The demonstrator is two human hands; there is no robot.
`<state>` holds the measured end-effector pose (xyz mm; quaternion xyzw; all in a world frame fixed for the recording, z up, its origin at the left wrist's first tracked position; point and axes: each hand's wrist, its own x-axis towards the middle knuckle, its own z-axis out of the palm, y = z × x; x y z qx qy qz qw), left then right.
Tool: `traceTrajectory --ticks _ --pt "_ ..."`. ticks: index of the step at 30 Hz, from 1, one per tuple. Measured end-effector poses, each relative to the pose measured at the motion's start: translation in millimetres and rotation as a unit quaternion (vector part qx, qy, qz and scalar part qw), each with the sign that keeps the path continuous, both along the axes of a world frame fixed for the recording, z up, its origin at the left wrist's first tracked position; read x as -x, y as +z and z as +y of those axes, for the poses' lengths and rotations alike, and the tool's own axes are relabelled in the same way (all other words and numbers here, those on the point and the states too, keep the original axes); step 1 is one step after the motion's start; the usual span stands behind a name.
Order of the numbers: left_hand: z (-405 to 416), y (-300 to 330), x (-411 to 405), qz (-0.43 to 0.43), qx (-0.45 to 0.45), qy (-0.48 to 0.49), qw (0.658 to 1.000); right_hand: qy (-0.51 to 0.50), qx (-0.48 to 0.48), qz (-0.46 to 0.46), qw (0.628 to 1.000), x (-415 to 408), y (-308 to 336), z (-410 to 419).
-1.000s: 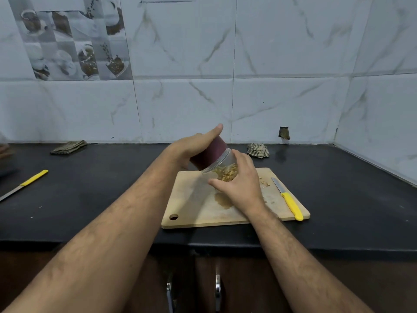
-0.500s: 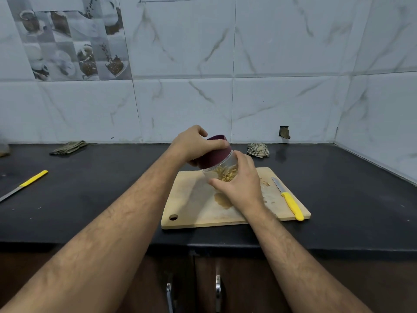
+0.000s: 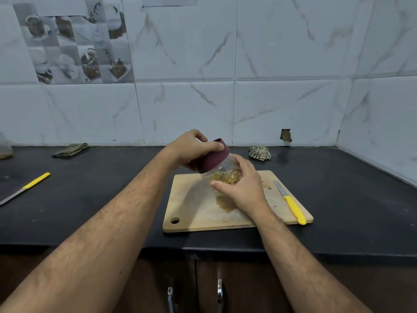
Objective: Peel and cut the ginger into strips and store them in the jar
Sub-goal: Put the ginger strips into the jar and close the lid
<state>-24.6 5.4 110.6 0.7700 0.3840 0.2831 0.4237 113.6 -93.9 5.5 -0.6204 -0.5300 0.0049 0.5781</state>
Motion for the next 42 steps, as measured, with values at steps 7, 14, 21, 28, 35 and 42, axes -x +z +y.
traceTrajectory --ticks 7,14,21,28,35,42 --pt "0.1 7.9 6.7 0.046 -0.018 -0.081 0.996 0.064 0.006 0.051 0.997 -4.9 -1.0 0.6" --pt "-2.5 1.5 12.4 -0.032 0.014 -0.217 0.975 0.212 0.030 0.193 0.958 -11.8 1.1 -3.1" --pt "7.1 -3.2 17.3 -0.021 -0.006 -0.191 0.981 0.158 0.048 0.167 0.972 -10.8 -2.0 -0.9" --pt "-15.7 -14.4 -7.8 -0.033 -0.053 -0.036 0.997 0.088 0.017 0.099 0.991 -3.7 -3.9 3.0" --pt "-17.0 -14.3 -3.6 -0.065 -0.030 -0.090 0.993 0.181 0.020 0.162 0.970 -12.3 -1.5 -0.7" --pt "-17.4 -17.6 -5.5 -0.087 -0.015 -0.069 0.994 0.175 0.041 0.140 0.974 -6.4 -4.8 4.4"
